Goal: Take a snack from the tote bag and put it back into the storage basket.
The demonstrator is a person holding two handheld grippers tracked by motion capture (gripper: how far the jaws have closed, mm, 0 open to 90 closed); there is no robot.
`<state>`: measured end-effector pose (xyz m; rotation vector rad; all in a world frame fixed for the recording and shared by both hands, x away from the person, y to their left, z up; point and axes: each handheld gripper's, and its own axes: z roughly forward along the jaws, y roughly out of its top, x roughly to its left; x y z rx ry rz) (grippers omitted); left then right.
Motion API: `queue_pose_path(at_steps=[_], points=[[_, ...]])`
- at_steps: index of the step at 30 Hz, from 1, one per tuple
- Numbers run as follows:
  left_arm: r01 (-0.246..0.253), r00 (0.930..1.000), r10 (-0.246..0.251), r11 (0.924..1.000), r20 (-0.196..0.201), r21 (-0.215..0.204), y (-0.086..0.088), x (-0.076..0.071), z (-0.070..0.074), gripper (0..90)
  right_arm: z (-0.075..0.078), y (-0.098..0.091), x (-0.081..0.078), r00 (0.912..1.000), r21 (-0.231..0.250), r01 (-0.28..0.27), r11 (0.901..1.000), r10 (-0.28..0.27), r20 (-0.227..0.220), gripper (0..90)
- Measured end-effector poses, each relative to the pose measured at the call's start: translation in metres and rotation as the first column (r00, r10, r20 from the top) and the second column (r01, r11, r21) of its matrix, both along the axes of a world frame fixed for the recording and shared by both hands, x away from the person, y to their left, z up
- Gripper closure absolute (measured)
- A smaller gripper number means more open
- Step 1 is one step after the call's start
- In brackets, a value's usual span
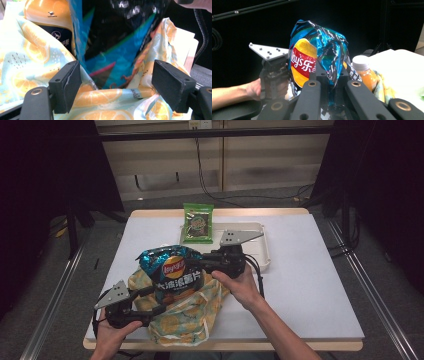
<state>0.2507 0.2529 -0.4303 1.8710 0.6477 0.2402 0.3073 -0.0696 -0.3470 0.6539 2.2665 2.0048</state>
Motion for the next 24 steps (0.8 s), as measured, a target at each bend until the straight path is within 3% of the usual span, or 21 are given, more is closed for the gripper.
queue_pose_path(at_steps=[14,24], points=[[-0.005,1.0,0.005,0.9999,0.001,0.012,-0.001,0.001,-0.002,21.2,0.022,0.0,0.002,0.9989,0.032,0.022,0.9992,-0.023,0.04,86.5],[-0.031,0.9994,0.031,0.9995,-0.015,-0.002,0.005,0.004,-0.003,19.7,0.038,-0.005,-0.001,0.9972,0.064,0.031,0.9975,-0.035,0.066,86.5]])
